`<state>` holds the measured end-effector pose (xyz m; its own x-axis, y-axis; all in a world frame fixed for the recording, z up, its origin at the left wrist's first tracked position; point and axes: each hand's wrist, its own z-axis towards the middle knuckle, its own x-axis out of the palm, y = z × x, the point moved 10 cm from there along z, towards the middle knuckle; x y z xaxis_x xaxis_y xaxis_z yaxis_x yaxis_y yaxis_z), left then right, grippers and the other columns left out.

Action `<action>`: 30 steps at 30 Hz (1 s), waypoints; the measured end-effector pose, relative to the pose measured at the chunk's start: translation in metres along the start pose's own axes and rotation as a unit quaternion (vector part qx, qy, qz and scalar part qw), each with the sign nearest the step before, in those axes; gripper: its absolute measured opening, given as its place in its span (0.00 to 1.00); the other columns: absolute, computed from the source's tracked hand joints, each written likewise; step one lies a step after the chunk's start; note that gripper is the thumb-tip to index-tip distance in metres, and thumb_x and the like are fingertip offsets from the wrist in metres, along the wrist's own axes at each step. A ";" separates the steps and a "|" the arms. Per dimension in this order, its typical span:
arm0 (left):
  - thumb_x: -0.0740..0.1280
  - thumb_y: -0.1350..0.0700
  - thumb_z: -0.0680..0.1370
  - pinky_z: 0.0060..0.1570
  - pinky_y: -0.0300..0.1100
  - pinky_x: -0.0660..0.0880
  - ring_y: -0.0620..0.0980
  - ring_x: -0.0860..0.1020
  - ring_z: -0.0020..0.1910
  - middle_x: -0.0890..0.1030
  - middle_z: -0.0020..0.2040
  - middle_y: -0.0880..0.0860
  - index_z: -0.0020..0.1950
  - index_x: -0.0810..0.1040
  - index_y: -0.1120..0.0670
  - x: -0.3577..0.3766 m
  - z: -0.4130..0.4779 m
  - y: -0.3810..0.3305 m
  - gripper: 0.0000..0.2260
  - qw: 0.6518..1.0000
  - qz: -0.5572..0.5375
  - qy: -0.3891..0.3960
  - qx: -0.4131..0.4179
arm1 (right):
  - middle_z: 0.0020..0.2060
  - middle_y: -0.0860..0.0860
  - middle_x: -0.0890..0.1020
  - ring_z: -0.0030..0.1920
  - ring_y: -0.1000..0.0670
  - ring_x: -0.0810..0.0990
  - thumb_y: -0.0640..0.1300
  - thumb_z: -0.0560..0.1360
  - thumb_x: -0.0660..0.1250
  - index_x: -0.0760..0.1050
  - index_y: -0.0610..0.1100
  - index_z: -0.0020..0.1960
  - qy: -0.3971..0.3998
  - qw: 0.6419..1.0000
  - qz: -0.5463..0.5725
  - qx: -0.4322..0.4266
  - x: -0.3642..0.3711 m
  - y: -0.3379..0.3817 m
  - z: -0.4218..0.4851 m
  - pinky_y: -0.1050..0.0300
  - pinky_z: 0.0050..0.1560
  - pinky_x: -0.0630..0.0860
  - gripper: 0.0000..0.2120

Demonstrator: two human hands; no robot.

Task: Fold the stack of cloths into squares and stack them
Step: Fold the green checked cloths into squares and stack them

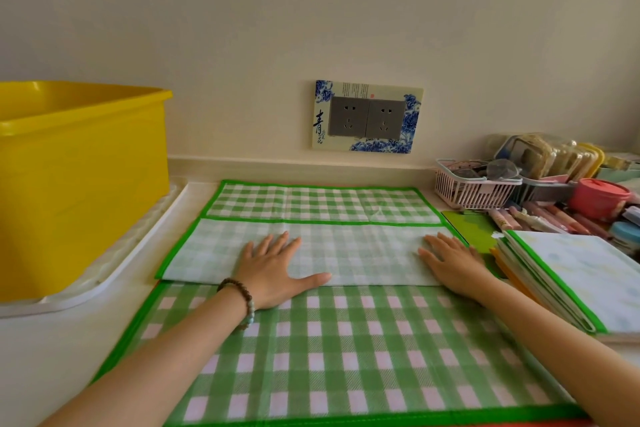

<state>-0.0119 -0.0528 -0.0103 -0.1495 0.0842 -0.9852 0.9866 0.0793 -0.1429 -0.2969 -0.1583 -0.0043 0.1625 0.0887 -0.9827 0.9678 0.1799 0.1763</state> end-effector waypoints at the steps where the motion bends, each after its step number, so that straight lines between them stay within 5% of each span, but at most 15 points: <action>1: 0.44 0.21 0.63 0.74 0.55 0.40 0.50 0.41 0.76 0.40 0.78 0.47 0.77 0.42 0.45 0.000 0.000 0.000 0.48 1.000 0.001 -0.001 0.001 | 0.77 0.51 0.51 0.77 0.48 0.48 0.61 0.80 0.46 0.50 0.53 0.76 -0.006 1.000 0.001 -0.017 -0.001 0.013 -0.002 0.46 0.75 0.44 0.28; 9: 0.44 0.21 0.61 0.74 0.55 0.41 0.50 0.42 0.77 0.41 0.78 0.47 0.77 0.44 0.43 0.000 0.001 0.001 0.48 1.000 -0.006 -0.007 -0.004 | 0.76 0.56 0.51 0.76 0.53 0.46 0.60 0.80 0.47 0.51 0.57 0.76 0.012 0.973 0.036 -0.228 0.022 0.152 -0.045 0.52 0.75 0.42 0.25; 22: 0.44 0.24 0.67 0.72 0.58 0.38 0.47 0.42 0.76 0.44 0.77 0.42 0.75 0.46 0.36 -0.001 -0.009 0.032 0.38 1.000 -0.012 0.005 0.019 | 0.76 0.59 0.49 0.76 0.55 0.44 0.62 0.79 0.43 0.46 0.60 0.76 0.026 0.973 0.008 -0.229 0.032 0.148 -0.043 0.51 0.76 0.41 0.26; 30: 0.34 0.18 0.53 0.74 0.54 0.40 0.47 0.42 0.76 0.45 0.77 0.42 0.75 0.47 0.37 -0.009 -0.032 0.088 0.52 0.999 -0.036 -0.014 -0.014 | 0.76 0.59 0.48 0.76 0.56 0.44 0.62 0.79 0.43 0.45 0.60 0.76 0.032 0.972 0.007 -0.234 0.033 0.149 -0.044 0.51 0.75 0.41 0.26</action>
<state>0.0744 -0.0151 -0.0110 -0.2184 0.0497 -0.9746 0.9709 0.1114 -0.2119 -0.1555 -0.0858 -0.0084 0.1485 0.1520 -0.9772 0.7697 0.6027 0.2107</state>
